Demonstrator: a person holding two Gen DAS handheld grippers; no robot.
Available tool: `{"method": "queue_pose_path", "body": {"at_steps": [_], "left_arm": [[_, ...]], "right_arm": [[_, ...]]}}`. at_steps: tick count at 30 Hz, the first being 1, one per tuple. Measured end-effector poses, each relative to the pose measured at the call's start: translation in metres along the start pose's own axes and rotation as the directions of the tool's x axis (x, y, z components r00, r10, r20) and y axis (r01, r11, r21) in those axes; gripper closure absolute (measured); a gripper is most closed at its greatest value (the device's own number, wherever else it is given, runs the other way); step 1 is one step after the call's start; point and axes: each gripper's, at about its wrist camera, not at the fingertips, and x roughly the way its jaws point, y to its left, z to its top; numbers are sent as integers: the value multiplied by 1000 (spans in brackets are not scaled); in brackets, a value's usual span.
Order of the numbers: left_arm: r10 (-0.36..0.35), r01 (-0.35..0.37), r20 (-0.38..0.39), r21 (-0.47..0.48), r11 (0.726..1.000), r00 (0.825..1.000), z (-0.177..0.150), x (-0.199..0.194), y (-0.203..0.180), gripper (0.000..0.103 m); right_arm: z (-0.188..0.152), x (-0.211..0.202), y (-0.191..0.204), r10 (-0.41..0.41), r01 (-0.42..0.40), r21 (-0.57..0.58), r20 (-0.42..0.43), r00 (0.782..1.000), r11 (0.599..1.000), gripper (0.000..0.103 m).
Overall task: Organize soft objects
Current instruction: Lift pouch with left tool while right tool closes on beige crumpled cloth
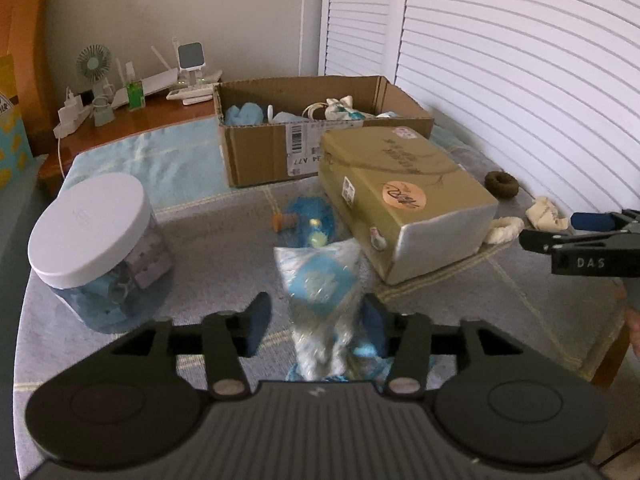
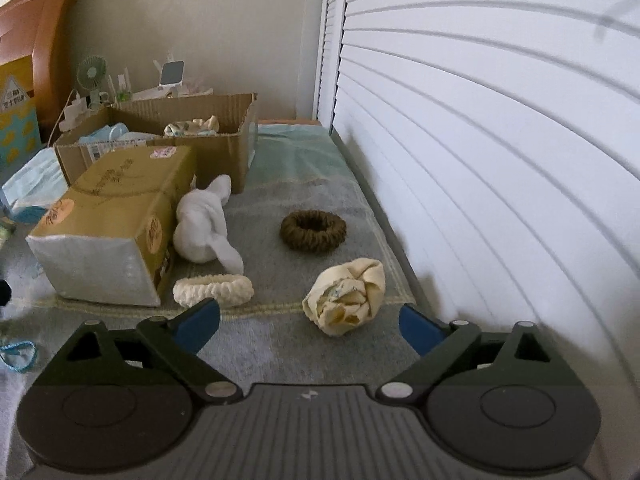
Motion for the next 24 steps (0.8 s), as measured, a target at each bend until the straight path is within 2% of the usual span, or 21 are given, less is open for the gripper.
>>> {"method": "queue_pose_path", "body": {"at_steps": [3, 9, 17, 22, 24], "left_arm": [[3, -3, 4, 1, 1000, 1000, 0, 1, 1, 42], [-7, 7, -5, 5, 1000, 1000, 1, 7, 0, 41], [-7, 7, -33, -1, 1000, 999, -1, 22, -4, 42], [-2, 2, -40, -9, 1000, 999, -3, 26, -5, 49], [2, -3, -38, -10, 1000, 999, -2, 26, -5, 55]], "right_arm": [[2, 0, 0, 10, -10, 12, 8, 1000, 1000, 8], [6, 8, -4, -25, 25, 41, -8, 1000, 999, 19], [10, 14, -8, -39, 39, 76, -4, 999, 996, 23], [8, 23, -7, -71, 74, 65, -34, 997, 995, 31], [8, 24, -8, -62, 65, 73, -42, 997, 995, 38]]}}
